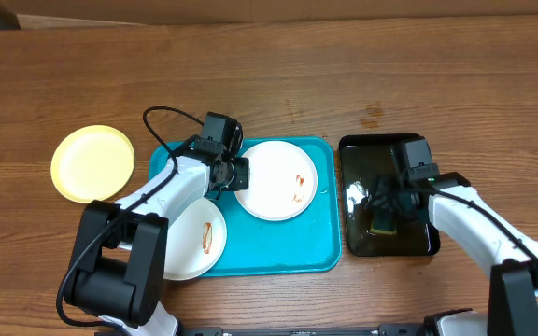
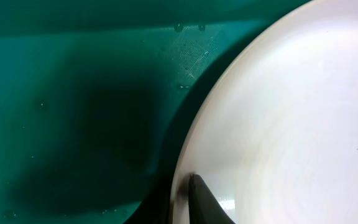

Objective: Clean dirty plates on tray and stack at the side
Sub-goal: 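Dip and rub the held sponge in the black tray's water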

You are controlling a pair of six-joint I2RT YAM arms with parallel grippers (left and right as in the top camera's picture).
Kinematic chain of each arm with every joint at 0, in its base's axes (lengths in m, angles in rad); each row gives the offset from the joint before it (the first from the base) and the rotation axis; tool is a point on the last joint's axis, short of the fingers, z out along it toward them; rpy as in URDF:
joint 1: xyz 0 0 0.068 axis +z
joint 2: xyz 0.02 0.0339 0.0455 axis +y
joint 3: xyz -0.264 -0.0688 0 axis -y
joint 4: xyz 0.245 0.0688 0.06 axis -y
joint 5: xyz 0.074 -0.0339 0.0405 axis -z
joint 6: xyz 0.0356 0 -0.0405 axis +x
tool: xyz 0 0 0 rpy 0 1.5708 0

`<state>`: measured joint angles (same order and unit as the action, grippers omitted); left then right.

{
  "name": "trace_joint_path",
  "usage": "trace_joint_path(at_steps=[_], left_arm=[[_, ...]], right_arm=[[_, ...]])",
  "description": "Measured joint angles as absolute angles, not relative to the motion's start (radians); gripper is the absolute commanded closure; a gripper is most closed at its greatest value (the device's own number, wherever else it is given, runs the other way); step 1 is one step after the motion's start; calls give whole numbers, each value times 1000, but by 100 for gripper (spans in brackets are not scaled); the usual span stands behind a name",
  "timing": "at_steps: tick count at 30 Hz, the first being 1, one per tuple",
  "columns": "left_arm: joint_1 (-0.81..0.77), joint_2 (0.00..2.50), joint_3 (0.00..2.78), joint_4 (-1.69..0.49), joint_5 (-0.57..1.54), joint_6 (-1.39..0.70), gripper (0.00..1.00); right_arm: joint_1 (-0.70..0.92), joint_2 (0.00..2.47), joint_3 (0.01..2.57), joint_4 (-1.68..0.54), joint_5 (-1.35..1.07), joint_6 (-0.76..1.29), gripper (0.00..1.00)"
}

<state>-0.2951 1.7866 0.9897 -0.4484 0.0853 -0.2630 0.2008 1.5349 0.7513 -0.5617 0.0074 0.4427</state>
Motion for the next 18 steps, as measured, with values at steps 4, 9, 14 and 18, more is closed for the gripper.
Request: trace_joint_path(at_steps=[4,9,14,18], left_arm=[[-295,1787,990,-448,85,-263,88],[-295,1787,990,-448,85,-263,88],[-295,1787,990,-448,85,-263,85],[-295,1787,990,-448,85,-263,85]], right_arm=[[202,1564,752,-550,7,436,82],[202,1565,760,-577,-4,426,78],[202,1569,805,-670,-27,401,38],[202,1569,820,-760,-38,395,58]])
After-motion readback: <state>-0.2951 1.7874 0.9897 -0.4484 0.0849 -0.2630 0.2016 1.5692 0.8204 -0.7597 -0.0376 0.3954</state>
